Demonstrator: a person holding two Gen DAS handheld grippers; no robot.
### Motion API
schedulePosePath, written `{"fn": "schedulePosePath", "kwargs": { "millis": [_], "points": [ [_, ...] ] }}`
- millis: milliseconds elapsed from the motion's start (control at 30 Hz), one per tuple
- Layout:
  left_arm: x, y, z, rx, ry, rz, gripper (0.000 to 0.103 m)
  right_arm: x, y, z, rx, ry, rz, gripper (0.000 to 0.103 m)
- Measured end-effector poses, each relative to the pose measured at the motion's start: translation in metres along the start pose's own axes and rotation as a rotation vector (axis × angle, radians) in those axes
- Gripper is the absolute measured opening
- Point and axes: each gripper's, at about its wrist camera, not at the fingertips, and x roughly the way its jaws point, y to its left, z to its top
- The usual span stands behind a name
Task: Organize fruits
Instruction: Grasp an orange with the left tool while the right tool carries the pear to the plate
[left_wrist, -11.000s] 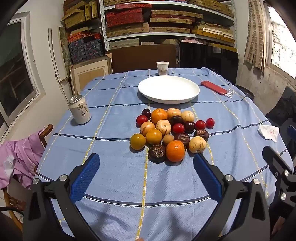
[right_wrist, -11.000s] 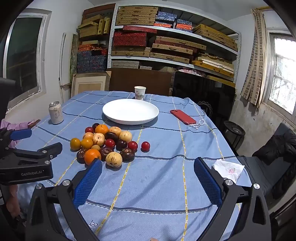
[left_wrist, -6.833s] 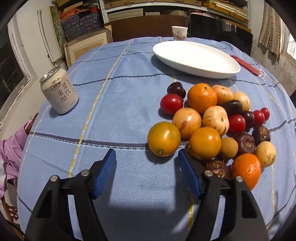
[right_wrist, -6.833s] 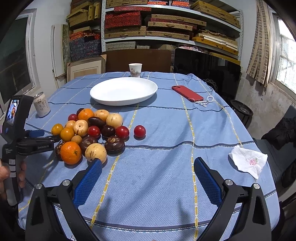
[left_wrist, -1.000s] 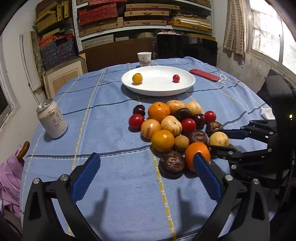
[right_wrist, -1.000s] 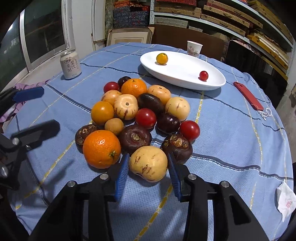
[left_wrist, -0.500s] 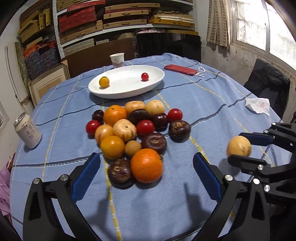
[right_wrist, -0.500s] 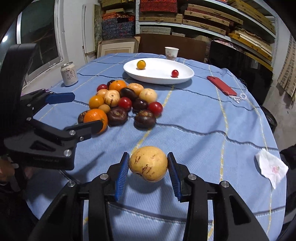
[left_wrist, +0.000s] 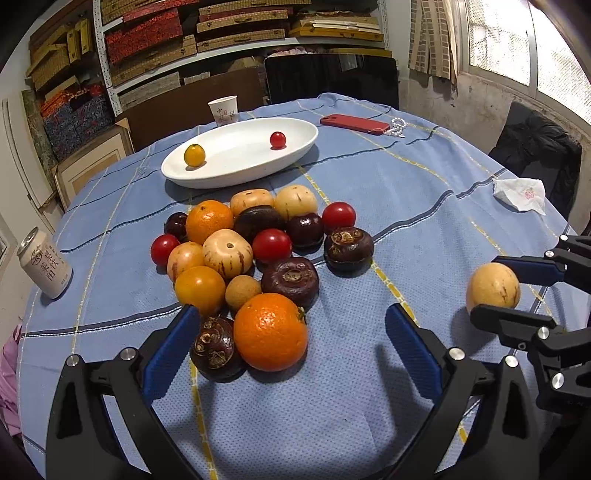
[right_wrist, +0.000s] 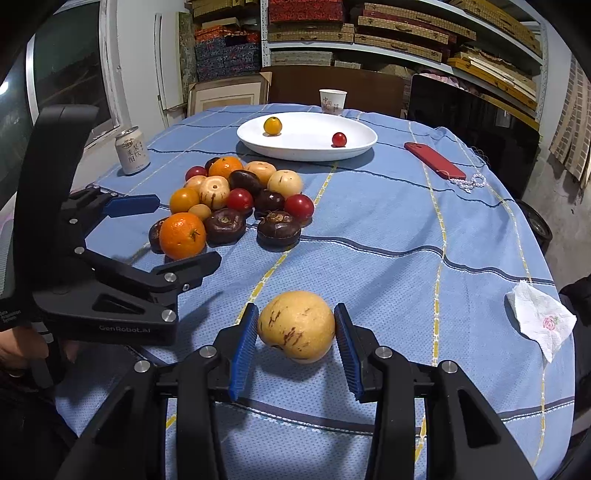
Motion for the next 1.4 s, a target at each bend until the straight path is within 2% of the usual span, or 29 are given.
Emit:
{"fn": "schedulePosePath", "kwargs": {
  "millis": [33, 67, 100, 200, 333, 400, 433, 467, 500, 633, 933, 1033, 1133, 1233, 1400],
  "points": [
    [0.0, 0.0, 0.0, 0.003, -0.001, -0.004, 0.097, 0.0, 0.0, 0.0, 0.002, -0.001, -0.002, 0.042],
    [0.0, -0.001, 0.0, 0.005, -0.001, -0.017, 0.089, -0.001, -0.001, 0.001, 0.004, -0.002, -0.004, 0.042],
    [0.002, 0.0, 0.0, 0.005, 0.007, -0.03, 0.074, -0.001, -0.001, 0.001, 0.005, -0.004, -0.006, 0.042],
    [0.012, 0.005, -0.001, -0.023, 0.062, -0.043, 0.072, -0.004, -0.002, 0.002, 0.008, -0.013, -0.007, 0.042],
    [0.012, 0.001, -0.003, 0.01, 0.068, -0.015, 0.07, -0.008, -0.004, 0.004, 0.011, -0.024, -0.009, 0.042],
    [0.01, 0.005, -0.003, 0.004, 0.059, 0.028, 0.046, -0.009, -0.005, 0.004, 0.015, -0.028, -0.01, 0.042],
    [0.009, 0.009, -0.003, -0.011, 0.058, 0.033, 0.041, -0.01, -0.006, 0.005, 0.016, -0.03, -0.009, 0.042],
    [0.009, 0.019, -0.003, -0.048, 0.055, -0.013, 0.041, -0.01, -0.007, 0.005, 0.018, -0.031, -0.009, 0.042],
    [0.009, 0.022, -0.004, -0.057, 0.056, -0.029, 0.041, -0.01, -0.008, 0.005, 0.022, -0.031, -0.009, 0.042],
    [0.007, 0.014, -0.006, -0.011, 0.056, 0.002, 0.04, -0.012, -0.01, 0.006, 0.031, -0.037, -0.006, 0.042],
    [-0.002, 0.026, -0.015, -0.097, 0.065, -0.144, 0.04, -0.022, -0.015, 0.008, 0.042, -0.067, -0.01, 0.042],
    [-0.001, 0.019, -0.015, -0.061, 0.055, -0.112, 0.043, -0.023, -0.017, 0.008, 0.054, -0.07, -0.004, 0.042],
    [0.014, 0.013, -0.017, -0.048, 0.134, -0.086, 0.047, -0.024, -0.018, 0.007, 0.054, -0.077, 0.001, 0.042],
    [0.009, 0.021, -0.015, -0.095, 0.103, -0.102, 0.043, -0.025, -0.02, 0.006, 0.057, -0.082, -0.004, 0.042],
    [0.009, 0.025, -0.016, -0.115, 0.103, -0.128, 0.041, -0.022, -0.023, 0.005, 0.069, -0.076, -0.008, 0.042]
  ]
}}
